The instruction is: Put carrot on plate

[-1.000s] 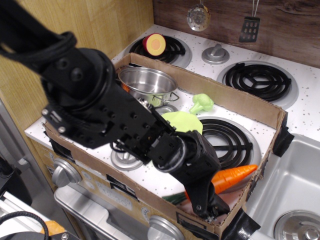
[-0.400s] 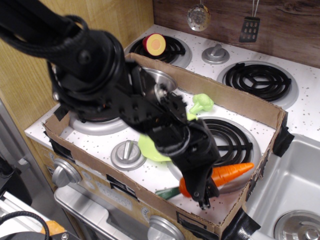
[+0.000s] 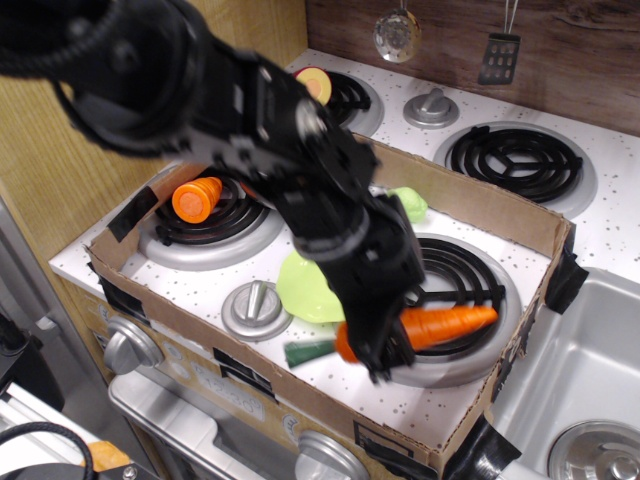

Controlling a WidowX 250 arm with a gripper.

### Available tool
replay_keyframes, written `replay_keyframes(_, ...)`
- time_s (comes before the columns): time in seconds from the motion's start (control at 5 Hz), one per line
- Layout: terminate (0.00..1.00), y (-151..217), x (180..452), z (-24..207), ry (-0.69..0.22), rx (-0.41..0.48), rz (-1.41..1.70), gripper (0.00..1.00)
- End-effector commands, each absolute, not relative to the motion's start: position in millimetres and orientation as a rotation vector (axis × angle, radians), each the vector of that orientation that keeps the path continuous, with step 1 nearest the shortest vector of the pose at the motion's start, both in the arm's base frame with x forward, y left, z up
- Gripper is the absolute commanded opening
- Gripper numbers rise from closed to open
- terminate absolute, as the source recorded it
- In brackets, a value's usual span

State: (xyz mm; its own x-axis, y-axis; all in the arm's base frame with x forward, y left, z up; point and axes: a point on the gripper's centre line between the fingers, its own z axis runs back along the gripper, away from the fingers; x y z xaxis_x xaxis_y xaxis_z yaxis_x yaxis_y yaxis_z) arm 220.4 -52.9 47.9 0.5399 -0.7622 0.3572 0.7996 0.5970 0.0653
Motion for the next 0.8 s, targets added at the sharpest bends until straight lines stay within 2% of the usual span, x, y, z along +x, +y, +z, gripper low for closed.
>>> replay_keyframes(0.0, 0.00, -8.7, 262.5, 79.9, -0.390, -0.043, -0.988, 0.00)
replay_keyframes(0.4, 0.00, 37.5, 296.2, 66.3, -0.443, -0.022, -0.755, 0.00)
replay_keyframes(0.6, 0.00, 36.5, 291.3, 56.2, -0.451, 0.015, -0.636, 0.00)
